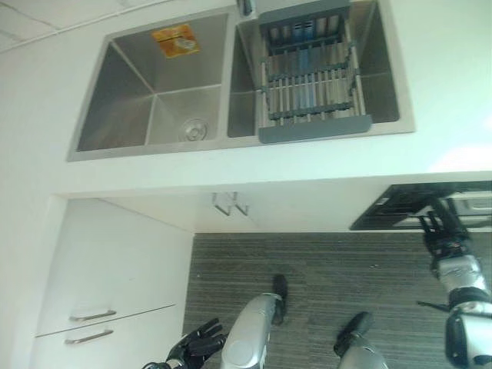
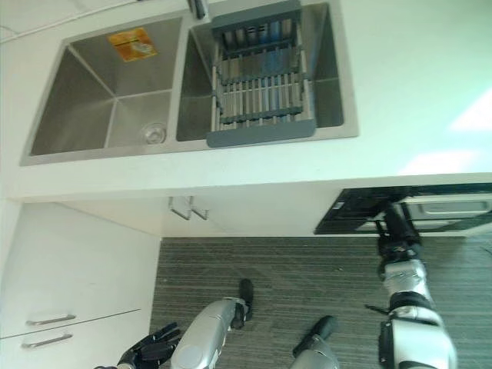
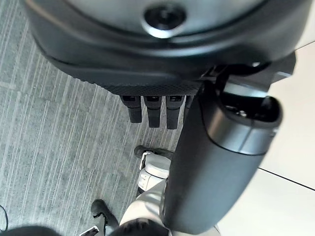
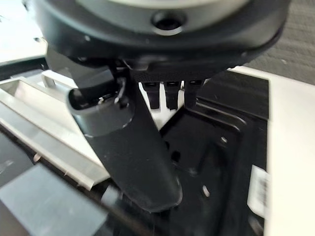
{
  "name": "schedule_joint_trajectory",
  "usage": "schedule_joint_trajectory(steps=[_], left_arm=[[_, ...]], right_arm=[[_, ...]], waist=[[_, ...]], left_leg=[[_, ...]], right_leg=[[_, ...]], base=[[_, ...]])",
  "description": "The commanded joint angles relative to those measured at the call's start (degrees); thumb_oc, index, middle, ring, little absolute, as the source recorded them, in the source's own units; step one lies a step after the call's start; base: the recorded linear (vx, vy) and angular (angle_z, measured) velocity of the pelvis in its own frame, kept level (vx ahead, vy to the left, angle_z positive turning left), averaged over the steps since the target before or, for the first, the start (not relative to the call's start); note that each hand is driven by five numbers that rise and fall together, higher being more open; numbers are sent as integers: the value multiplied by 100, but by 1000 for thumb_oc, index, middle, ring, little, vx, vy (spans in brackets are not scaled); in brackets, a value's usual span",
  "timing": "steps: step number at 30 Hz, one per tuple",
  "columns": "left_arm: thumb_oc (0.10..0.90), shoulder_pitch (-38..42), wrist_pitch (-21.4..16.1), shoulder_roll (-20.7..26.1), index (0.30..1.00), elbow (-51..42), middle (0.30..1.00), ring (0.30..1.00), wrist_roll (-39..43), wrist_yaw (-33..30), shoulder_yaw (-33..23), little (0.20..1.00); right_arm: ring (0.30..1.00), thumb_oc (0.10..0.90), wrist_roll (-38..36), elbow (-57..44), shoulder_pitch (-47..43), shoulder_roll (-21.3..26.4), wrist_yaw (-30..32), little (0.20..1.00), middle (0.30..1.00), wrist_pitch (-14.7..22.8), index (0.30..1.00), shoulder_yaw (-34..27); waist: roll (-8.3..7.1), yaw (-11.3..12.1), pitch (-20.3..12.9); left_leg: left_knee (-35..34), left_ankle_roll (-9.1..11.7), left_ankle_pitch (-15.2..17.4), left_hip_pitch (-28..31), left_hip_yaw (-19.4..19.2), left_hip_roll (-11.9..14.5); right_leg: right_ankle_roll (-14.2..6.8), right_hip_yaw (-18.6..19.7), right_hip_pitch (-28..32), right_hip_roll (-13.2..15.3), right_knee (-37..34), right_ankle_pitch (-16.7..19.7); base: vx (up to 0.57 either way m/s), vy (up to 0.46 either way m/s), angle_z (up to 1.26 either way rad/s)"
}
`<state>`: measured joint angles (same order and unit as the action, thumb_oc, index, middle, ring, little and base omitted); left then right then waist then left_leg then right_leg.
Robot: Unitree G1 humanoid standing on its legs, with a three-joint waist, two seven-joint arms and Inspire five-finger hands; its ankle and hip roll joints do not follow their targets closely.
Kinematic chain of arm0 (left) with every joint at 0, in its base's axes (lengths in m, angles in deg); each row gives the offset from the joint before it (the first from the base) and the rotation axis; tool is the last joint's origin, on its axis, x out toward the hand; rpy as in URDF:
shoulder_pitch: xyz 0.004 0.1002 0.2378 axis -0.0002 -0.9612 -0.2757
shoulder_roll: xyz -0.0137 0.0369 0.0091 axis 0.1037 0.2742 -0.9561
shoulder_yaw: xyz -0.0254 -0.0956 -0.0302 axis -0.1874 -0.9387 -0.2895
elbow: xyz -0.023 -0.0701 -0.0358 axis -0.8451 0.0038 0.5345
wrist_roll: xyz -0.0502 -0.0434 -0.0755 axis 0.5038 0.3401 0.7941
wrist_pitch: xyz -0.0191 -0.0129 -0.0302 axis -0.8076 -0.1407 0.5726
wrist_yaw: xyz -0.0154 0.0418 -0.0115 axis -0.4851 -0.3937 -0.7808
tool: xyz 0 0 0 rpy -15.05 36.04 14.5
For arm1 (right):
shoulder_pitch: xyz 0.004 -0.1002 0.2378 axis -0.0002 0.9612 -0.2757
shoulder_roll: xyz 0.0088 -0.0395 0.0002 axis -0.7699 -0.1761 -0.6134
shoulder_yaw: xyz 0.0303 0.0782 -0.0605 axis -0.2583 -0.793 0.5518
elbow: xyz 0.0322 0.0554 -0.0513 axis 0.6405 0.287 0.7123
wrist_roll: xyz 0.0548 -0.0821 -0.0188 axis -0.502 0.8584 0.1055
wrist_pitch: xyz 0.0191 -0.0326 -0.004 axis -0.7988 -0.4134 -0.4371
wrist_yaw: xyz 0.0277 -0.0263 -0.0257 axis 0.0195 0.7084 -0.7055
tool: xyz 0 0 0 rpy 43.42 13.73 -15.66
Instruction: Place the dishes in the dishwasher.
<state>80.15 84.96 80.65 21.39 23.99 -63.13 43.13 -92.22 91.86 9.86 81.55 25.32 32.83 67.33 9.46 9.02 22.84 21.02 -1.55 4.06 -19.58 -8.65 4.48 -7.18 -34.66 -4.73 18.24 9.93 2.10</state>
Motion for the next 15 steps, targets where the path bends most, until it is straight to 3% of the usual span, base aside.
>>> schedule_joint_trajectory(steps=[1,7,12,15], left_arm=[[800,-298,-553,281,900,-27,900,900,-45,129,156,900],[800,-198,-857,137,900,29,900,900,178,98,-65,900],[800,-62,-973,35,900,-123,900,900,126,-101,-165,900],[800,141,-931,-29,900,-34,900,900,5,-364,-161,900]], right_arm=[[900,800,180,-939,-801,-211,-1020,900,900,-69,900,285],[900,800,629,-1189,220,-880,-1144,900,900,-222,900,476],[900,800,1259,-859,1041,-1187,-1206,900,900,-403,900,469],[900,800,1477,-472,1342,-1304,-1330,900,900,-501,900,463]], waist=[[-102,466,-447],[-373,211,-546],[-603,154,-729],[-674,84,-859]], left_leg=[[-383,427,717,759,-140,74],[-383,409,844,958,-325,172],[-383,270,1007,1202,-438,137],[-383,157,1074,1310,-336,123]], right_leg=[[-194,293,23,255,726,-668],[-229,490,15,193,726,-608],[-344,386,193,337,726,-231],[-369,370,497,217,758,97]], base=[[-41,-15,-33],[-19,83,-18],[97,163,-10],[172,204,-7]])
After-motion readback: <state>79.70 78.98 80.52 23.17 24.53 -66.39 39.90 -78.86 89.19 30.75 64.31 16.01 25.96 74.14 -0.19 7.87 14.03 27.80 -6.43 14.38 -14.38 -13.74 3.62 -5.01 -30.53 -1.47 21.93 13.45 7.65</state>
